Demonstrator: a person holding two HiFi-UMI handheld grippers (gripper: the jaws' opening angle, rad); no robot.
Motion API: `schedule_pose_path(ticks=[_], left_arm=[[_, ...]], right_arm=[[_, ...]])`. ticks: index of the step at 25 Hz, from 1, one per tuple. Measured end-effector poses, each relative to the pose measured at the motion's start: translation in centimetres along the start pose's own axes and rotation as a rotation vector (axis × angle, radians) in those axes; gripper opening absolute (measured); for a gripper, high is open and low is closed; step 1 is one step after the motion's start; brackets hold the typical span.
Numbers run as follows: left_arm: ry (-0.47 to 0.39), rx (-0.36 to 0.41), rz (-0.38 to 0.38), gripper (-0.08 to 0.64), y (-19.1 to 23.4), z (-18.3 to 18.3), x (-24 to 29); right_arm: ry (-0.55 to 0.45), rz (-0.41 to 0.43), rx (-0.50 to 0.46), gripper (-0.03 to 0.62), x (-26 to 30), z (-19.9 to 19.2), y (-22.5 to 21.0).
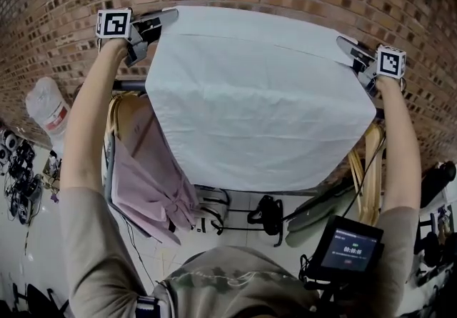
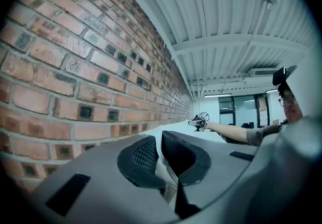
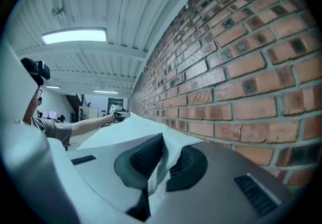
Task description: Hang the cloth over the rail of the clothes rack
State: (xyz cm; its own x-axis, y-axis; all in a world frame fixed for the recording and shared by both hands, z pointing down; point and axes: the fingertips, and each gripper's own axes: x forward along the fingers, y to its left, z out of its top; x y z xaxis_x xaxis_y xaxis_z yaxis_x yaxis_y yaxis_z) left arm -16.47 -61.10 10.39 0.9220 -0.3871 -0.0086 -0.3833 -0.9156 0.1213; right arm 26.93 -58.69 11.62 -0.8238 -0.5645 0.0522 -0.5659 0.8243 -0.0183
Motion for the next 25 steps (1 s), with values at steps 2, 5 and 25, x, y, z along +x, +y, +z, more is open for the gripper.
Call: schedule_pose_path(ticks=[2,5,25], left_arm=[[0.039,0.001,0.032,0.009,0.9,-1.1,0.2],[0.058,-0.097,-0.005,0.009,0.8,-3.1,0.6],[0.237,-0.182,-0.01,0.274,0.3,-8.0,1.8]], right_arm=[[0.019,-0.002,-0.006,0.011,0.2,-0.3,-0.2],[0.043,0.008,0.002,0.011,0.7,-1.3,0.0],[0.101,0.033,0.193,0.24,2.2,-3.1,1.2]])
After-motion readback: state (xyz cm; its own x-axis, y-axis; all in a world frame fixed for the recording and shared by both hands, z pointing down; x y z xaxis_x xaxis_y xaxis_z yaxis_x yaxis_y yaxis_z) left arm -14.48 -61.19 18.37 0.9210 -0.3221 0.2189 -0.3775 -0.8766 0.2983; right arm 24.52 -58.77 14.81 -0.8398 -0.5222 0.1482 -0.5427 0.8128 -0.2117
